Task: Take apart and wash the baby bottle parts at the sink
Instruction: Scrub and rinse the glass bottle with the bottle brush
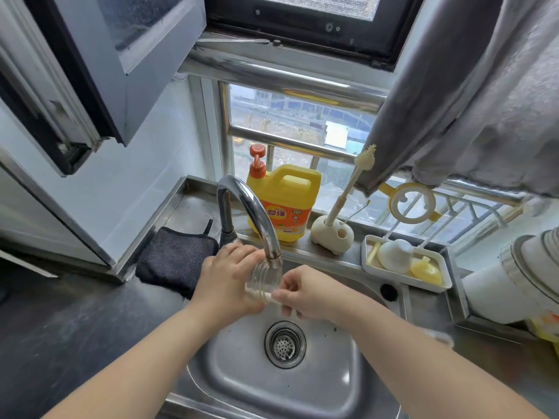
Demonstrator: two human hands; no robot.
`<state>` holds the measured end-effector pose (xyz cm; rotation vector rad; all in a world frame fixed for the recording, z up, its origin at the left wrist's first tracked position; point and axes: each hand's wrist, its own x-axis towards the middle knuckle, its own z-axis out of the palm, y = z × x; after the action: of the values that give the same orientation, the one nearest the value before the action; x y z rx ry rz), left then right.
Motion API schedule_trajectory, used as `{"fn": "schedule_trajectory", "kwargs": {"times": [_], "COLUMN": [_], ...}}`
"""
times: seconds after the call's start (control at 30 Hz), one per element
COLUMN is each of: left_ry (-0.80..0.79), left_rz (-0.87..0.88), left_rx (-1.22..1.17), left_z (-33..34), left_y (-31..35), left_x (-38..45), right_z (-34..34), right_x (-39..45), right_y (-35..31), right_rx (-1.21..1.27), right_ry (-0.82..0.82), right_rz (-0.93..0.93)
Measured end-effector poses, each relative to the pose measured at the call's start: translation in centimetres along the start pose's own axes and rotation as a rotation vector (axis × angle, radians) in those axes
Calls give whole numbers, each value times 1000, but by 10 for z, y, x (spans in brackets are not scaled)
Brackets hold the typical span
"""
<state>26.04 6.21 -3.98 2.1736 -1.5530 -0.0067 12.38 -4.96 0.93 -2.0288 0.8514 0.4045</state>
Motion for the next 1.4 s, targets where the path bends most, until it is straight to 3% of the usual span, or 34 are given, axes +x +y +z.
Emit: {"fn": "schedule_trajectory", "kwargs": {"times": [0.13,0.23,0.3,0.37,0.47,0.57,0.63,0.73,0.83,0.9,1.03,1.1,1.27,1.4], "left_ry": [-145,-162,-150,-89,-18,0,-85,-124,-146,-150,-146,-148,-85,-113], "left_rz": [-202,-222,-222,-184,-173,-199,-266,-383,-444,-424,-369,-366,-445,-381], "left_rx": [-92,-76,-55,-27,4,-12,-56,-128,-183,-248,-180,-188,-388,-351], "left_z": [-3,-7,-7,-2,4,-2,-6,-11,-12,-9,-1,7,7,-2], "left_y": [11,16,17,19,21,24,29,35,36,36,37,36,30,21], "left_x": [-2,2,2,-2,-11,-8,-10,-13,-11,-6,-6,-7,1,7], "right_z": [-8,-7,-3,1,-6,-14,-14,-17,-18,-14,-18,-28,-35,-18], "right_x": [-4,-3,-7,-7,-11,-17,-15,-10,-7,-4,-5,-6,-9,-5], "right_y": [-5,-2,2,8,6,1,2,3,2,4,7,5,-14,-8], "right_rx": [-550,-771,-693,-472,-178,-35,-113,-454,-597,-566,-429,-478,-741,-576], "right_ry": [370,579,484,283,38,-59,-14,205,390,365,80,30,298,356], "right_rz": [-92,-287,-244,-127,-113,-126,-138,-127,-208,-212,-162,-164,-165,-205]}}
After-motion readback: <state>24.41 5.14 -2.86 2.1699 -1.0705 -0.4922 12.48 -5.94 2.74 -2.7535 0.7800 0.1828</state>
